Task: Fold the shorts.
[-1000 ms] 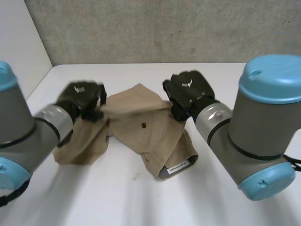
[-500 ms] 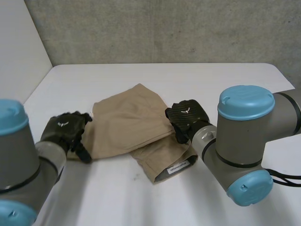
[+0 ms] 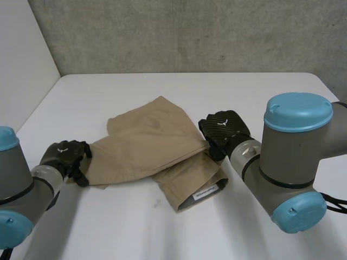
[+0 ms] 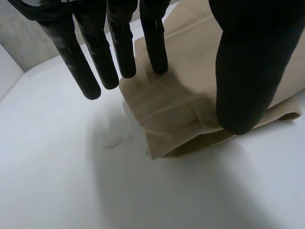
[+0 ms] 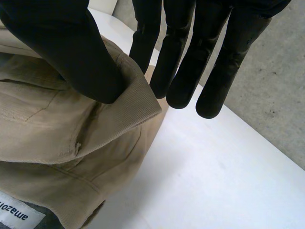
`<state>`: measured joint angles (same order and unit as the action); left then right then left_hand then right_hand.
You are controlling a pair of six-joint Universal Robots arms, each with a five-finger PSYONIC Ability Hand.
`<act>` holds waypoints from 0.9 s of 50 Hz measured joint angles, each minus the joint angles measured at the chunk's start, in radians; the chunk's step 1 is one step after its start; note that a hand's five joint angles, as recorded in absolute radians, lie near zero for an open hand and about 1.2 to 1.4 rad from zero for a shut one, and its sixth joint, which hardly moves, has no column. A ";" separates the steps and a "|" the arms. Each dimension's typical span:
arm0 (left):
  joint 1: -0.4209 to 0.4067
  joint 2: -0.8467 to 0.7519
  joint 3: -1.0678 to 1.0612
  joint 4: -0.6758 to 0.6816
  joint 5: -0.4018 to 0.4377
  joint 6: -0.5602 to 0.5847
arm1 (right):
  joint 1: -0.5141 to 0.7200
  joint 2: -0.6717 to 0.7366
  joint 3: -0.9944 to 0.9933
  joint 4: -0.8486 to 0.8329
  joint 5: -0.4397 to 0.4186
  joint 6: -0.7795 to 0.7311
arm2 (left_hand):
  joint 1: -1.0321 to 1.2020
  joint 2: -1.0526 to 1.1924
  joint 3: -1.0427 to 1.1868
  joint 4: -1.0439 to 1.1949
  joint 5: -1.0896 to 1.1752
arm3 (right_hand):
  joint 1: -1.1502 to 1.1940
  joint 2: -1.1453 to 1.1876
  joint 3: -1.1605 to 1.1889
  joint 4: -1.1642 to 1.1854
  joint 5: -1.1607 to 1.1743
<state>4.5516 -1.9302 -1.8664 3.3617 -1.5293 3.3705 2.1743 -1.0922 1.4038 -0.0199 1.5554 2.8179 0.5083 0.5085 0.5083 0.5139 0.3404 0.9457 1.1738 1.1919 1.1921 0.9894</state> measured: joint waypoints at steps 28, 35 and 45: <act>-0.136 0.519 0.179 -0.052 -0.005 0.045 | -0.065 -0.284 -0.237 0.175 0.007 -0.227 | 0.635 0.687 0.678 0.684 0.628 | 0.000 0.001 0.000 0.000 0.000; -0.170 0.585 0.304 -0.182 -0.003 0.040 | -0.066 -0.323 -0.401 0.328 0.007 -0.270 | 0.635 0.687 0.679 0.684 0.628 | 0.000 0.001 0.000 0.000 0.000; -0.182 0.350 0.382 -0.206 -0.004 0.050 | -0.072 -0.159 -0.486 0.426 0.004 -0.269 | 0.635 0.688 0.680 0.684 0.628 | 0.000 0.001 0.000 0.000 0.000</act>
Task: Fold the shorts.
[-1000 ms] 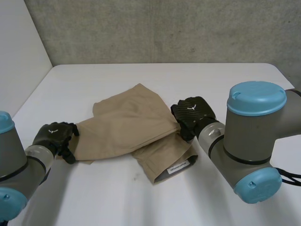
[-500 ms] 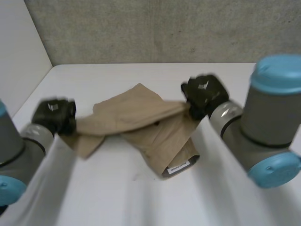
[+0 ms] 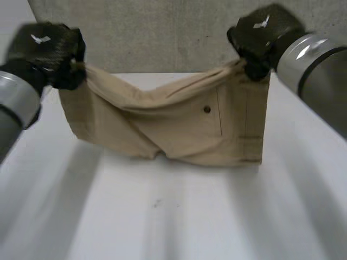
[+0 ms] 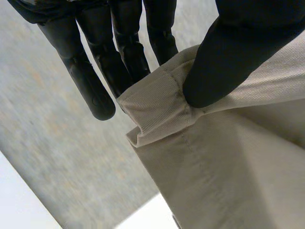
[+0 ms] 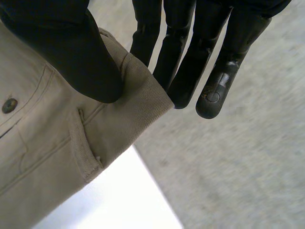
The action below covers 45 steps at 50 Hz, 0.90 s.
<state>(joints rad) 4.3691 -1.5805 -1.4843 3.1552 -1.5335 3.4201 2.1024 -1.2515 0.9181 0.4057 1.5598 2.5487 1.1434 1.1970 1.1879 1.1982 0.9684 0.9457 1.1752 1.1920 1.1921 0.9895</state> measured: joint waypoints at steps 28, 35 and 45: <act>-0.041 -0.455 0.697 0.495 -0.073 -0.004 | -0.037 0.324 -0.307 -0.878 0.003 0.017 | 0.000 0.001 0.001 0.000 0.000 | 0.000 0.000 0.000 0.001 0.000; -0.038 -0.383 0.455 0.459 -0.076 -0.024 | -0.050 0.320 -0.226 -0.716 -0.008 0.016 | 0.000 0.002 0.005 0.000 0.000 | 0.000 0.000 0.000 0.001 0.000; -0.048 -0.311 -0.054 0.366 -0.080 -0.022 | -0.072 0.369 0.017 -0.463 -0.103 -0.010 | 0.000 0.002 0.006 0.000 0.000 | 0.000 0.000 0.000 0.001 0.000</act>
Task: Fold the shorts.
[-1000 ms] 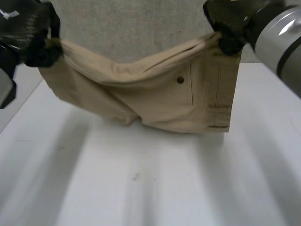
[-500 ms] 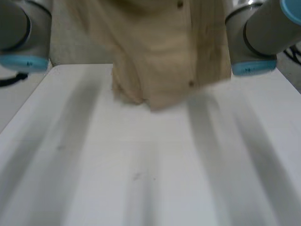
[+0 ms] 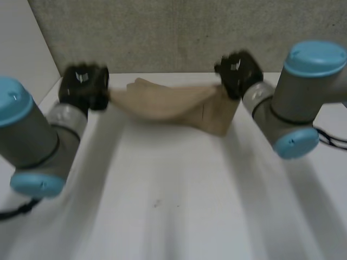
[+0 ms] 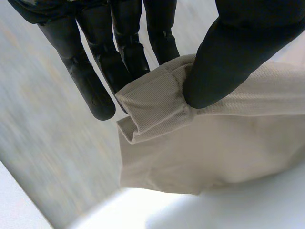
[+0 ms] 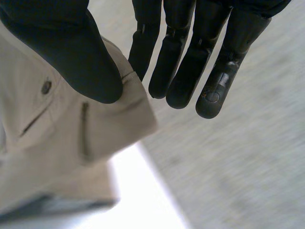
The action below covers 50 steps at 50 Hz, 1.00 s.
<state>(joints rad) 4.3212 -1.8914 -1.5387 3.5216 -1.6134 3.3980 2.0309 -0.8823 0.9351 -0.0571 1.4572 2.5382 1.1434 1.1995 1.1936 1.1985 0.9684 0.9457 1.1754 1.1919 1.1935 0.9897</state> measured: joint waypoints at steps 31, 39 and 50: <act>-0.049 0.577 -0.568 -0.574 0.012 0.259 | -0.023 -0.495 0.690 0.512 -0.011 -0.152 | 0.000 0.000 0.002 -0.001 0.000 | 0.000 0.000 0.000 0.000 0.000; -0.064 0.567 -0.576 -0.564 0.013 0.267 | -0.056 -0.522 0.831 0.444 -0.013 -0.220 | -0.648 -0.680 -0.645 -0.663 -0.601 | 0.000 0.000 0.000 0.000 0.000; -0.055 0.378 -0.401 -0.363 0.033 0.263 | -0.055 -0.516 0.929 0.236 -0.013 -0.197 | -0.898 -0.940 -0.934 -0.944 -0.894 | 0.000 0.000 0.000 0.000 0.000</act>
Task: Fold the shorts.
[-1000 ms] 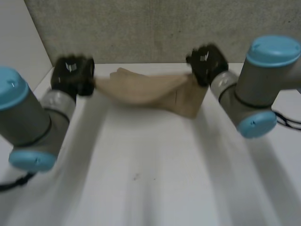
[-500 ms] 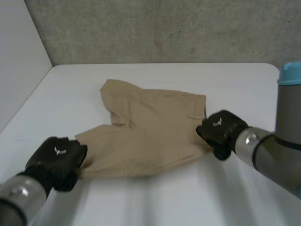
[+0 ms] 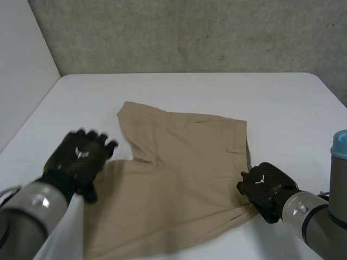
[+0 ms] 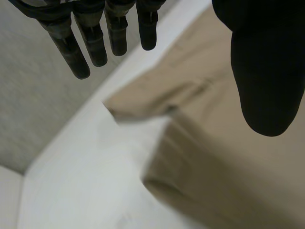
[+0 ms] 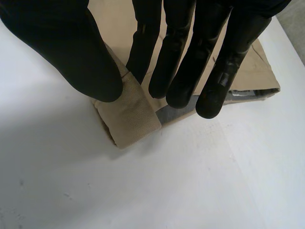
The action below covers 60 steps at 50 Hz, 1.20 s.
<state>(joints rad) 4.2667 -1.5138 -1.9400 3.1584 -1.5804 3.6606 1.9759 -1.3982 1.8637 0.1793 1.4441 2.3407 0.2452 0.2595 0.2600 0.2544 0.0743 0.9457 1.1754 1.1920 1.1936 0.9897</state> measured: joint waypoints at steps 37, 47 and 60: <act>0.077 -0.898 0.773 0.136 0.185 0.180 | -0.002 0.073 0.037 -0.090 0.000 0.026 | 0.824 0.812 0.805 0.814 0.805 | 0.000 0.000 0.000 0.000 0.000; 0.077 -0.837 0.701 0.132 -0.074 0.159 | -0.002 0.087 0.035 -0.098 0.001 0.025 | 0.889 0.935 0.928 0.944 0.903 | 0.000 0.000 0.000 0.000 0.000; 0.081 -0.768 0.618 0.117 -0.148 0.060 | -0.001 0.085 0.038 -0.097 0.002 0.025 | 0.515 0.513 0.517 0.517 0.523 | 0.000 0.000 0.000 0.000 0.000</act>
<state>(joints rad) 4.3475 -2.2817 -1.3220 3.2755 -1.7289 3.7210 1.9747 -1.3130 1.9016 0.0825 1.4462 2.3653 0.7607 0.7720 0.7765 0.7712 0.5977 0.9457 1.1754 1.1920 1.1937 0.9897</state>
